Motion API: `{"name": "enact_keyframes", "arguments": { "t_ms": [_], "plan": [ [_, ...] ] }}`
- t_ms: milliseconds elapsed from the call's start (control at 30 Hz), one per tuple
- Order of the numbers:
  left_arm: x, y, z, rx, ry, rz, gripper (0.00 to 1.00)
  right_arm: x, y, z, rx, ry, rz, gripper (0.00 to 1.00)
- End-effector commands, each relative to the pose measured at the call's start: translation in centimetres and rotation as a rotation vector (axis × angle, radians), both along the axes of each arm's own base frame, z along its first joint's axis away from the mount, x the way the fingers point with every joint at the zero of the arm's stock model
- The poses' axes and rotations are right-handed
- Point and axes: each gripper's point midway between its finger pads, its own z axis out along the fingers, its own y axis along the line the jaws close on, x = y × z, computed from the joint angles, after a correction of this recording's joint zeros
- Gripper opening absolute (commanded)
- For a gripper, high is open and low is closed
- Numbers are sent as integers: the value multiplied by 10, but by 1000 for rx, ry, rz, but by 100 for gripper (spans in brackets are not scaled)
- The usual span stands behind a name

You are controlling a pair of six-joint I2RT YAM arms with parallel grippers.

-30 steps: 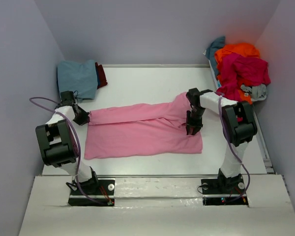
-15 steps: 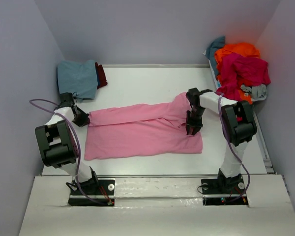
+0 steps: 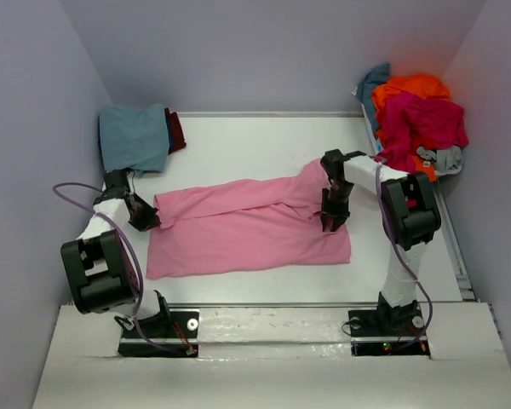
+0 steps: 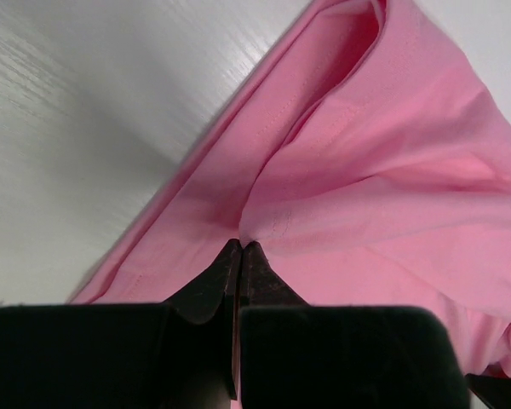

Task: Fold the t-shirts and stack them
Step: Fold the tshirt

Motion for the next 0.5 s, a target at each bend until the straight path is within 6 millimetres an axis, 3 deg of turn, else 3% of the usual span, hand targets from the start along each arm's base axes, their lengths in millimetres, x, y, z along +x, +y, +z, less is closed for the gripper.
{"name": "enact_keyframes", "arguments": {
  "t_ms": [0,100,133,167,233,267,367,467],
  "plan": [
    [-12,-8,5,-4,7,-40,6,18,5,2,-9,-60,7,37],
    [-13,-8,1,-1,22,-52,10,18,5,2,-4,-62,6,38],
    [-13,-8,-1,-3,27,-52,17,18,5,1,-4,-60,6,37],
    [-13,-6,0,4,27,-48,33,16,4,1,-7,-58,6,37],
    [-8,1,7,42,3,-27,42,16,4,0,-7,-61,8,37],
    [-5,4,10,56,-6,-21,51,13,3,-1,-9,-54,8,37],
    [10,19,24,119,-29,5,68,9,2,-3,-10,-48,8,37],
    [20,27,27,140,-37,26,69,7,1,-5,-11,-43,8,37]
  ]
}}
